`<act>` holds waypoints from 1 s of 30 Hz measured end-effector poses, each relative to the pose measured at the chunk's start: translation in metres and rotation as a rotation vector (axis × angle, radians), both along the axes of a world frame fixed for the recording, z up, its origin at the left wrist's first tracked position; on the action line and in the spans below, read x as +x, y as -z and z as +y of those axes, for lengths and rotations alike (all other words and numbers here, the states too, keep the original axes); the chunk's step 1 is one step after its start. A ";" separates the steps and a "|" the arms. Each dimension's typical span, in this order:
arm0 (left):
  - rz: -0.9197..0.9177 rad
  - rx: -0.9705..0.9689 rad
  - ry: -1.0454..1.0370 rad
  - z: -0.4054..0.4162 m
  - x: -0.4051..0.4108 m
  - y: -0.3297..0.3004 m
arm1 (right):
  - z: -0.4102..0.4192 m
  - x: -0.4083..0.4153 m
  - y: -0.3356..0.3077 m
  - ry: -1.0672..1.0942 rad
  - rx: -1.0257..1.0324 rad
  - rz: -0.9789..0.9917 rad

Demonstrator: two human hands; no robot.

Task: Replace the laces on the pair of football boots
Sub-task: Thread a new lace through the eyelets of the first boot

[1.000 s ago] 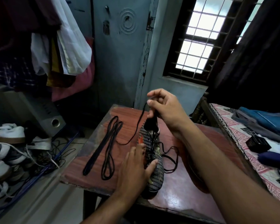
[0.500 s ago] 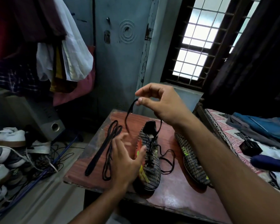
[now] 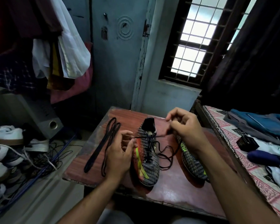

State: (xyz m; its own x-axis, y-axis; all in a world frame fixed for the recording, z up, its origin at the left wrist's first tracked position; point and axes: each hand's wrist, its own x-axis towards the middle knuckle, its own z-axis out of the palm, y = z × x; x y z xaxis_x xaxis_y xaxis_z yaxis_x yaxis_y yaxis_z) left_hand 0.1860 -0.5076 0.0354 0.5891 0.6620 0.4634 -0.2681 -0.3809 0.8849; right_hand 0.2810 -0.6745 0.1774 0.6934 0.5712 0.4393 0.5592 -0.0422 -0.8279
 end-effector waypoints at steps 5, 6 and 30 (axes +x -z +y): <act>0.023 0.220 0.034 -0.014 -0.003 -0.002 | -0.005 0.007 0.038 0.094 -0.462 -0.184; 0.037 0.214 0.053 -0.018 -0.004 -0.003 | -0.002 0.005 0.045 0.059 -0.574 -0.244; 0.436 0.467 0.123 -0.019 0.011 0.023 | -0.004 0.021 0.086 0.310 -0.150 -0.160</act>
State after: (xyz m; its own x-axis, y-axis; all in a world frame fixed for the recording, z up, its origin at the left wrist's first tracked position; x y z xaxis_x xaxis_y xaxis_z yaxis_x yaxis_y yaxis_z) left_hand 0.1971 -0.5269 0.0127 0.8470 0.3642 0.3873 0.0119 -0.7413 0.6711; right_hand 0.3019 -0.6784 0.0910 0.7727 0.4113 0.4835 0.6228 -0.3438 -0.7028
